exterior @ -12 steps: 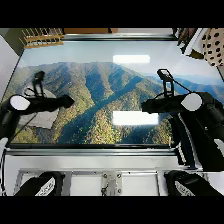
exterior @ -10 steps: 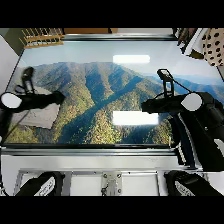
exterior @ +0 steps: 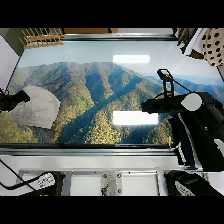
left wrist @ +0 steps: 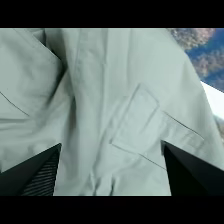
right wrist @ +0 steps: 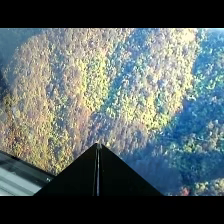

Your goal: Fold the clothes and pants, and hang the long-sleeved shirts on hangers.

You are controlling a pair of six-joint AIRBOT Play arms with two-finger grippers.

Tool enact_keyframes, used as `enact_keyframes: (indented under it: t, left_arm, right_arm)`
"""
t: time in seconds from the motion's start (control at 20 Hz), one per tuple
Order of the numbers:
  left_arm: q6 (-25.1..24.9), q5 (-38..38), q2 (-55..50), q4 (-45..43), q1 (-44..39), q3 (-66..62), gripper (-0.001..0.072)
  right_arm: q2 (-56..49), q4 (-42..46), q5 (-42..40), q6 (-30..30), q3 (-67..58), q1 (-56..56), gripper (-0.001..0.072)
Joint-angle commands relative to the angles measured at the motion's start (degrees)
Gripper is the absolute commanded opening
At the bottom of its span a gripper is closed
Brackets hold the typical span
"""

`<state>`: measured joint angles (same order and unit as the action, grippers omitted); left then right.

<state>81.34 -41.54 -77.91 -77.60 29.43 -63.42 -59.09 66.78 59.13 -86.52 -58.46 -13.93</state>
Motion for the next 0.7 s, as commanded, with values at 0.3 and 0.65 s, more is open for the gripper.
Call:
enact_keyframes:
  t: [0.3, 0.65]
  left_arm:
    - [0.11, -2.03, -17.57, -0.83, -2.16, -10.23, 0.0485]
    - [0.35, -14.88, -9.4, 5.03, -12.79, -23.12, 0.0014]
  right_arm:
    - [-0.04, -0.02, 0.0, -0.02, 0.02, -0.07, 0.0006]
    - [-0.04, -0.02, 0.0, -0.02, 0.02, -0.07, 0.0007]
